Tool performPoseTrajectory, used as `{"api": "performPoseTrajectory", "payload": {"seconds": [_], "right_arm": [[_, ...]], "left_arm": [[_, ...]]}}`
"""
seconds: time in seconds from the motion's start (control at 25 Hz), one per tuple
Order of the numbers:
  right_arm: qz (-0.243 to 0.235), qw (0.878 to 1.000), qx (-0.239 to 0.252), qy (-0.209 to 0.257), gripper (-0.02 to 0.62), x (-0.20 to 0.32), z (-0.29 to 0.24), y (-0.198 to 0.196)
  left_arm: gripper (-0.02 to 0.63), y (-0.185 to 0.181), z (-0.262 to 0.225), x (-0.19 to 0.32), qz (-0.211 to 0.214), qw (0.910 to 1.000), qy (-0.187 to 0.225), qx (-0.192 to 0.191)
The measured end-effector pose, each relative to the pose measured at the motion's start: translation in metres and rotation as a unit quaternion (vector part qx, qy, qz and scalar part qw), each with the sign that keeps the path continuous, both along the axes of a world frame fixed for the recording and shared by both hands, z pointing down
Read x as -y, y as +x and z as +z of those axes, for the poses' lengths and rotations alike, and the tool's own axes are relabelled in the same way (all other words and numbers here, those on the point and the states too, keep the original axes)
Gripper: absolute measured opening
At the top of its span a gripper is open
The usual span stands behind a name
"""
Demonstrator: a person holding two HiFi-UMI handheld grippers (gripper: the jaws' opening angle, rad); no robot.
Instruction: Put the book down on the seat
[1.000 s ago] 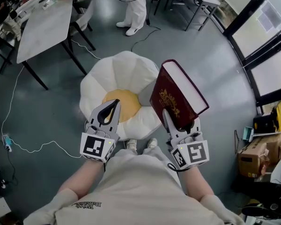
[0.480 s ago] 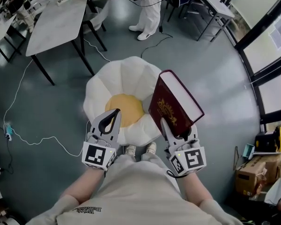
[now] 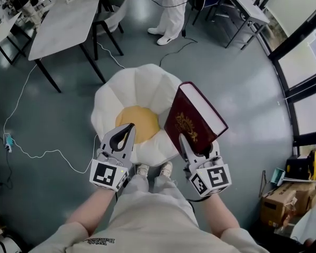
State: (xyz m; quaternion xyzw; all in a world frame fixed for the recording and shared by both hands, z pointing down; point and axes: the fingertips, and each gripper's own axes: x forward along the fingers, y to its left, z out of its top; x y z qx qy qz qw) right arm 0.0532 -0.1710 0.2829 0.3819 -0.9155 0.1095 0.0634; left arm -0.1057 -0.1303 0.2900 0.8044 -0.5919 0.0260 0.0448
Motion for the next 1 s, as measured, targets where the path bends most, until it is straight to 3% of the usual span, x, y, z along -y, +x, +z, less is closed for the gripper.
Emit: {"api": "performPoseTrajectory", "payload": {"seconds": [0.32, 0.56, 0.8, 1.0], "right_arm": [[-0.006, 1.0, 0.018, -0.013, 0.21, 0.066, 0.03, -0.024], [-0.004, 0.999, 0.029, -0.035, 0.21, 0.136, 0.087, -0.044], [-0.001, 0.997, 0.039, -0.065, 0.212, 0.199, 0.189, -0.061], [-0.005, 0.995, 0.033, -0.09, 0.212, 0.231, 0.309, -0.073]], "left_arm": [[0.003, -0.008, 0.005, 0.067, 0.008, 0.9989, 0.042, 0.02], [0.003, -0.014, 0.045, 0.128, 0.008, 0.998, 0.063, 0.007], [0.003, -0.021, 0.152, 0.182, 0.015, 0.9988, 0.047, 0.001], [0.003, -0.011, 0.271, 0.211, 0.028, 0.9991, 0.032, -0.003]]}}
